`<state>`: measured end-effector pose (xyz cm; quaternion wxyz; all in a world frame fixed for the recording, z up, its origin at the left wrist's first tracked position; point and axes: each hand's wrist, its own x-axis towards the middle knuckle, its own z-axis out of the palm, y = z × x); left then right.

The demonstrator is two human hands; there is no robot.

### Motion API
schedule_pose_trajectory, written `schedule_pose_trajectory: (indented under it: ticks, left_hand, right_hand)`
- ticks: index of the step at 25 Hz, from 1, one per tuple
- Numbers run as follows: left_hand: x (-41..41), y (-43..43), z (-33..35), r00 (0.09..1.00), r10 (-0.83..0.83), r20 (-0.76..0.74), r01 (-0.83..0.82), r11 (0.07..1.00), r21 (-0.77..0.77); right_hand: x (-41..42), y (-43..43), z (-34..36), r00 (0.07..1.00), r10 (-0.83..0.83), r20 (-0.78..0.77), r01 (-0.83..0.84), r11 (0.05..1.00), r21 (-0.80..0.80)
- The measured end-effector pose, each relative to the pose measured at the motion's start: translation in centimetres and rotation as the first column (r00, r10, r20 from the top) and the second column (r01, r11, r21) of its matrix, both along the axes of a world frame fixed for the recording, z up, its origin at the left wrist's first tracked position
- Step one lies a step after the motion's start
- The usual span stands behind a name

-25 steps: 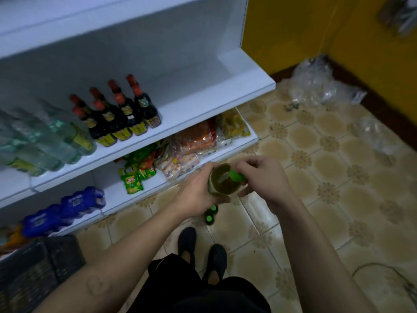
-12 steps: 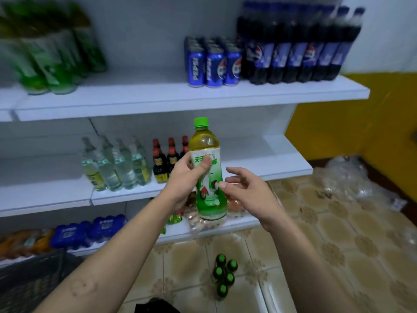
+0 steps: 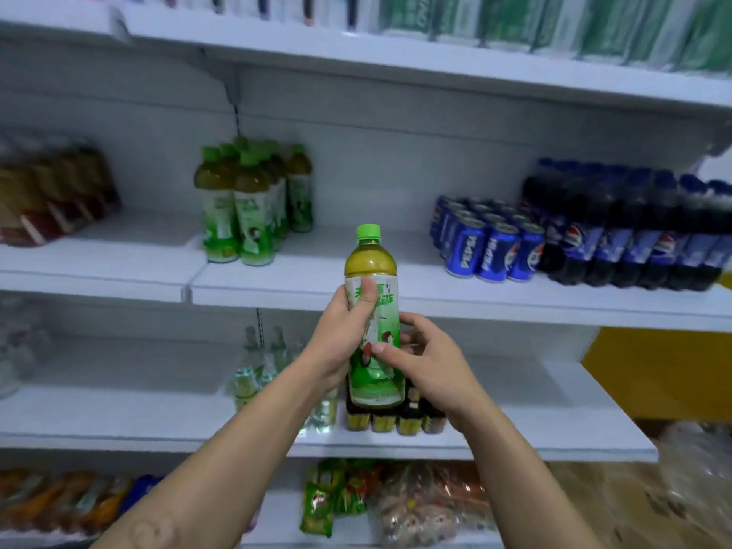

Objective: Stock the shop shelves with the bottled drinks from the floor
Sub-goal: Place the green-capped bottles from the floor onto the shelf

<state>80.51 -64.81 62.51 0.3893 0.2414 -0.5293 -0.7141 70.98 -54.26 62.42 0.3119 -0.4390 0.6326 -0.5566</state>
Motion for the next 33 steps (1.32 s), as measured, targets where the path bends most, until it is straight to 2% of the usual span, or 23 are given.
schedule_pose_trajectory:
  ticks: [4,8,10,14,17,20,23,25,27,33]
  left_hand:
    - [1.3,-4.6,1.8,1.000,0.018,0.003,-0.017,0.997,-0.080]
    - [1.5,-8.0,2.9,0.999,0.017,0.028,-0.014,0.994,-0.108]
    - [0.9,-9.8,3.2,0.998,0.021,0.053,-0.014,0.991,-0.130]
    - [-1.0,-13.7,4.2,0.995,0.070,0.075,-0.055,0.982,-0.182]
    - [-3.2,-17.3,5.2,0.983,0.164,0.087,-0.140,0.961,-0.237]
    - [-5.5,-20.8,5.5,0.945,0.299,0.134,-0.255,0.928,-0.273]
    - [-6.9,-23.6,4.8,0.858,0.460,0.228,-0.363,0.858,-0.364]
    - [-7.1,-24.6,4.3,0.812,0.532,0.241,-0.432,0.824,-0.366]
    - [-6.9,-25.1,3.5,0.773,0.576,0.267,-0.476,0.804,-0.355]
    - [-5.9,-26.2,2.0,0.720,0.616,0.320,-0.522,0.784,-0.336]
  right_hand:
    - [0.8,-5.6,1.5,0.999,0.018,-0.048,-0.015,0.999,0.050]
    - [0.3,-9.9,3.2,0.976,0.037,-0.216,-0.009,0.992,0.129]
    - [-0.4,-11.8,3.8,0.965,0.076,-0.251,-0.037,0.987,0.158]
    - [-2.9,-16.0,5.1,0.958,0.138,-0.252,-0.100,0.983,0.155]
    - [-5.5,-20.6,6.0,0.956,0.173,-0.235,-0.147,0.981,0.125]
    - [-8.0,-25.8,5.5,0.955,0.167,-0.245,-0.142,0.983,0.116]
    - [-9.7,-30.7,4.4,0.935,0.127,-0.331,-0.087,0.987,0.133]
    - [-10.4,-33.3,4.1,0.916,0.121,-0.381,-0.069,0.987,0.148]
    - [-10.6,-35.5,3.8,0.905,0.108,-0.412,-0.060,0.990,0.129]
    - [-9.8,-40.9,2.4,0.925,0.076,-0.372,-0.062,0.997,0.048]
